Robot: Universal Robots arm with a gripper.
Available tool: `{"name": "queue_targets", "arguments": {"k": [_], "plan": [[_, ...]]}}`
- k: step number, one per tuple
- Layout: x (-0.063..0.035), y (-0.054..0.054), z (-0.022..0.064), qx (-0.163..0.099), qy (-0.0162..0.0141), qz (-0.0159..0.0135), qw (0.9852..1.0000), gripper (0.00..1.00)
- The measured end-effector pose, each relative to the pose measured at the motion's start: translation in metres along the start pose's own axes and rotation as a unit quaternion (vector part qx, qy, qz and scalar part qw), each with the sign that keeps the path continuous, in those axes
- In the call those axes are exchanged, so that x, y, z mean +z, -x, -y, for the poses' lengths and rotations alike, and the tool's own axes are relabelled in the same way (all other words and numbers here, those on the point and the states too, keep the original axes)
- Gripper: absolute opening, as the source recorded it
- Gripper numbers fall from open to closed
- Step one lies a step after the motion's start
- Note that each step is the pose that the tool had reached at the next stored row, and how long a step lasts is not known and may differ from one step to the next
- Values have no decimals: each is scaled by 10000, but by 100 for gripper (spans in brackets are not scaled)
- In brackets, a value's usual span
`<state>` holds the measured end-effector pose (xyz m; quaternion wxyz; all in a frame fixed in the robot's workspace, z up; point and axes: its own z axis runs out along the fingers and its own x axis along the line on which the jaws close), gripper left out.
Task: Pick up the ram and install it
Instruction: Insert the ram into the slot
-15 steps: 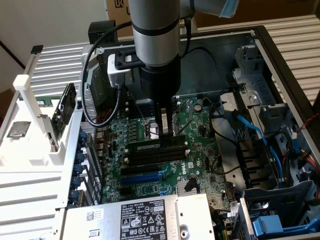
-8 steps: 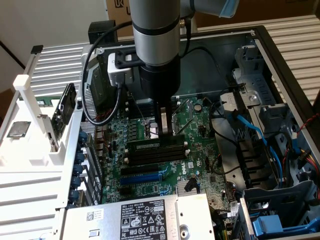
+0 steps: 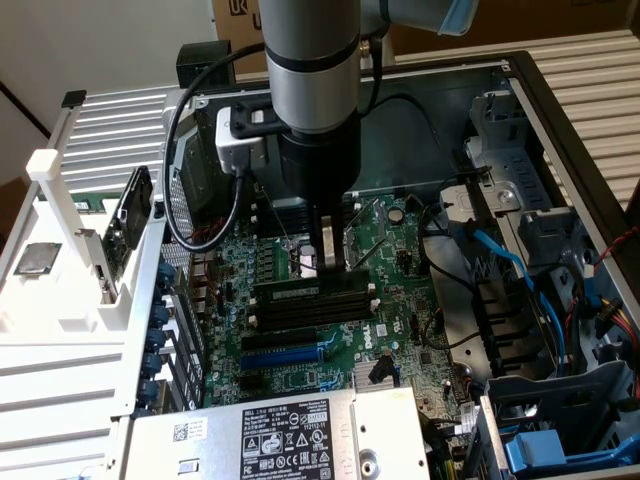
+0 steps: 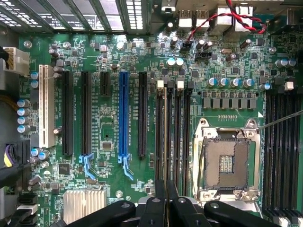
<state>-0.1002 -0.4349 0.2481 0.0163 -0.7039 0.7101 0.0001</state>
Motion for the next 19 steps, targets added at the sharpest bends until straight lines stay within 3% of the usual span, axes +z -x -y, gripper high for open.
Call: {"name": "queue_targets", "arguments": {"k": [19], "plan": [[46,-16,16,0,8,0,10000,12]]}}
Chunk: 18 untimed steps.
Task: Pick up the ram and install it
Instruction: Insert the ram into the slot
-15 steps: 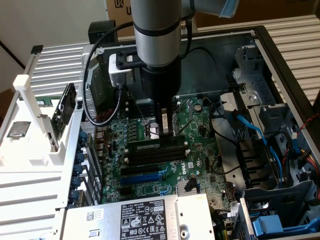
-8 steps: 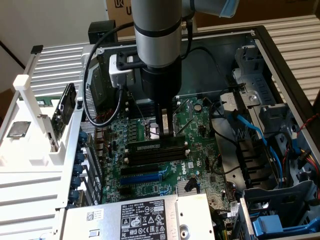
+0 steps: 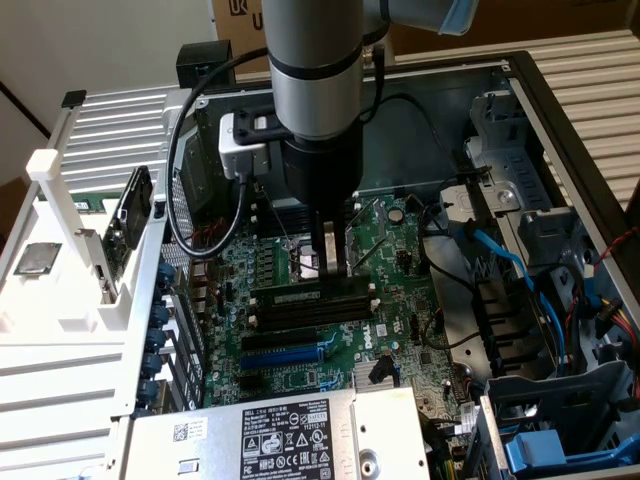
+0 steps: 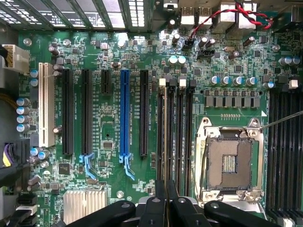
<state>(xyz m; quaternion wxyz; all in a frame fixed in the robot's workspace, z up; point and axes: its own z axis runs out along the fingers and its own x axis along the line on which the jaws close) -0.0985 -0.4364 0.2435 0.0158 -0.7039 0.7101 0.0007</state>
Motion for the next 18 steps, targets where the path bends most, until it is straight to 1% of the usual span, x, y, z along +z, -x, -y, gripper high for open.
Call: {"name": "queue_targets", "arguments": {"k": [11,18], "plan": [[36,-3,-9,2,1,-1,10000,12],[43,-3,-8,68,-1,-2,10000,12]]}}
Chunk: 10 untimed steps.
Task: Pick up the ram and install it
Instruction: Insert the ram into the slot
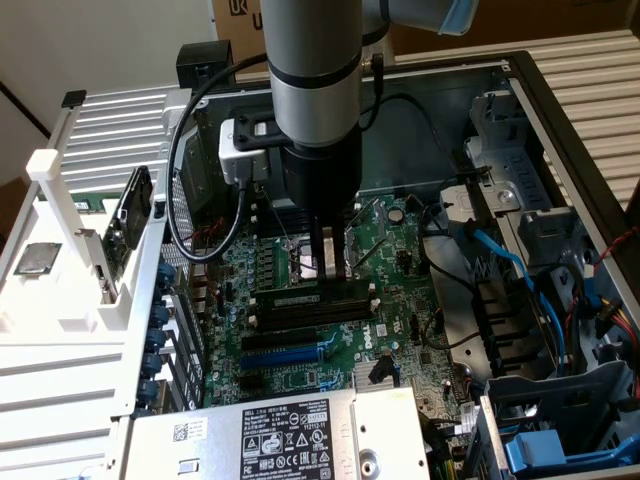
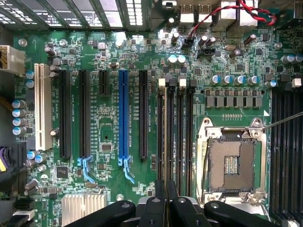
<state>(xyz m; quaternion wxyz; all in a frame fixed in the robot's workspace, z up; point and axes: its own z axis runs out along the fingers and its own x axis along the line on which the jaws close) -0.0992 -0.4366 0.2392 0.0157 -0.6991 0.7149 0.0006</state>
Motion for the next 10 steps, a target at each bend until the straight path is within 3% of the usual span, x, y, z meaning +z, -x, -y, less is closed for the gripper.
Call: {"name": "queue_targets", "arguments": {"k": [10], "plan": [[2,-8,-7,0,-1,0,10000,12]]}}
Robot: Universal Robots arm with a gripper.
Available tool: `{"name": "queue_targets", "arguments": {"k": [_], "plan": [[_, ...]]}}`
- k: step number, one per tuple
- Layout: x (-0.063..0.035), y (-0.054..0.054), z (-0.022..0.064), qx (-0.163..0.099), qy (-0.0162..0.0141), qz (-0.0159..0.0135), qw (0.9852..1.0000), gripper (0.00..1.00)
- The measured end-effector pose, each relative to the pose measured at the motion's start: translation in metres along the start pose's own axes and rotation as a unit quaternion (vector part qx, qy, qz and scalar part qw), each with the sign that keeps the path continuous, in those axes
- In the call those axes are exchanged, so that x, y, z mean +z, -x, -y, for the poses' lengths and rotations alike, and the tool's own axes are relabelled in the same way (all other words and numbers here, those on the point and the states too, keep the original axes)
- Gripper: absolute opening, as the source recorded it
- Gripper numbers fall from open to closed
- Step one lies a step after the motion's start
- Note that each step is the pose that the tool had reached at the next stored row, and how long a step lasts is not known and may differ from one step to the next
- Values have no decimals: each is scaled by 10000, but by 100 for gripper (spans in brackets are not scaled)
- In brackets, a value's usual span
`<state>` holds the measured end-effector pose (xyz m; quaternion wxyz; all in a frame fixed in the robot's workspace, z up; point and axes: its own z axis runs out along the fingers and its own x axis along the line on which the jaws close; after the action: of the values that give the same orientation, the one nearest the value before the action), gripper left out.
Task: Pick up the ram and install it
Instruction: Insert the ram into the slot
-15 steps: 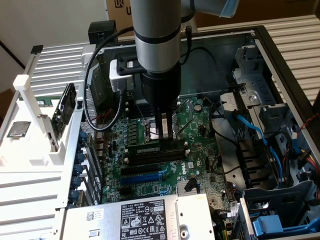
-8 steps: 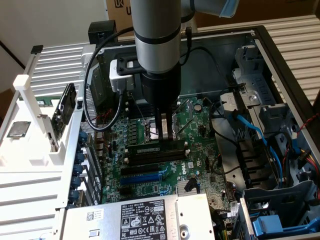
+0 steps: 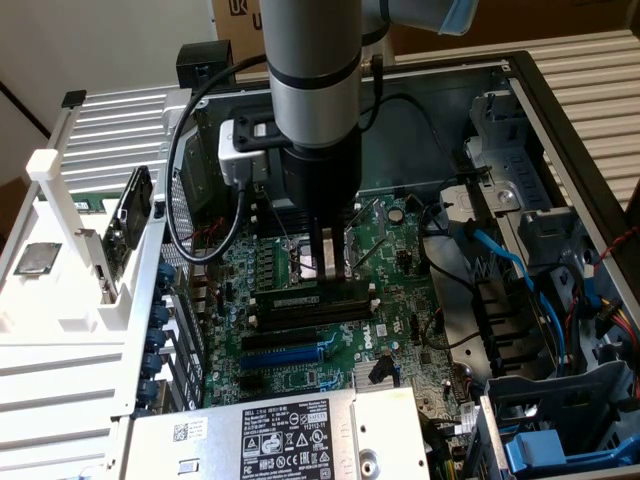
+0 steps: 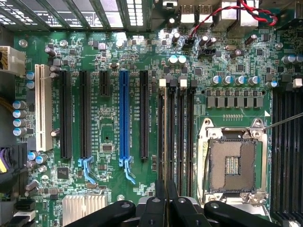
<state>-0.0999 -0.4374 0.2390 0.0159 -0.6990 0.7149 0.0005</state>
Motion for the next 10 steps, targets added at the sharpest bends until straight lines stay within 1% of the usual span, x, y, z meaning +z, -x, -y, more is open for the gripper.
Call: {"name": "queue_targets", "arguments": {"k": [5,7,8,10], "plan": [[4,0,-1,13,-2,-1,10000,12],[6,0,-4,32,-14,0,10000,12],[6,0,-13,32,-35,1,10000,12],[6,0,-17,31,-49,1,10000,12]]}}
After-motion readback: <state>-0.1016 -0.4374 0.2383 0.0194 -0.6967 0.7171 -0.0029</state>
